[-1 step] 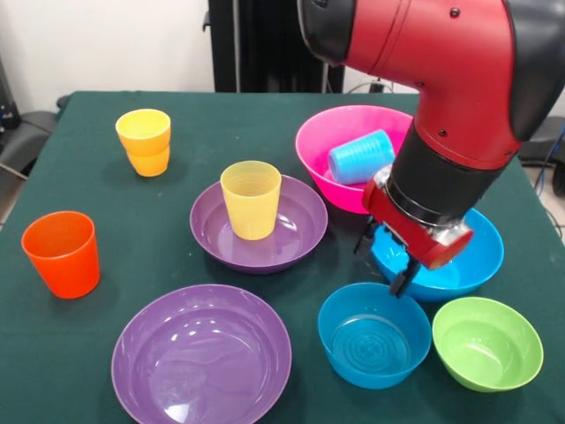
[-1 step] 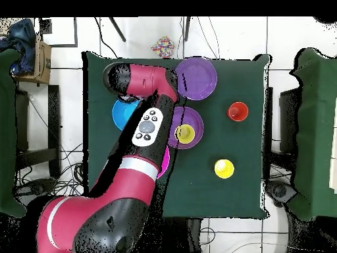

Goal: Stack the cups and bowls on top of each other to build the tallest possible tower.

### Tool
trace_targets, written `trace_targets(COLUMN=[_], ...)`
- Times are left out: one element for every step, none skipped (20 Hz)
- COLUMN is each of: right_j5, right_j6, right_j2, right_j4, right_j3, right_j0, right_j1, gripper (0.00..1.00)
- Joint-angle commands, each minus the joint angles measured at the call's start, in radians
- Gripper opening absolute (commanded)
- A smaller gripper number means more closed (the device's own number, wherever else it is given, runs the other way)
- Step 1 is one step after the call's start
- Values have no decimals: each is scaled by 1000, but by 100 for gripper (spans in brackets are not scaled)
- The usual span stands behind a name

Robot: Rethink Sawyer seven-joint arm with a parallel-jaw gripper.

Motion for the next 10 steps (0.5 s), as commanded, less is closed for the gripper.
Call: trace_targets(right_j5=[-120,-138,-156,-142,-111,-92,-91,-89,-90,-91], right_j6=[255,271,286,292,290,284,276,273,265,255], right_j2=[30,22,14,7,1,-3,0,-1,0,6], right_j4=[10,10,11,12,15,17,19,22,21,22], right_j3=[28,39,50,53,46,39,41,41,53,64], right_j0=[33,42,52,56,55,53,50,47,47,44], right_j1=[2,0,-2,-6,-8,-9,-13,-15,-21,-25], gripper=[100,100,100,100,100,100,100,100,100,100])
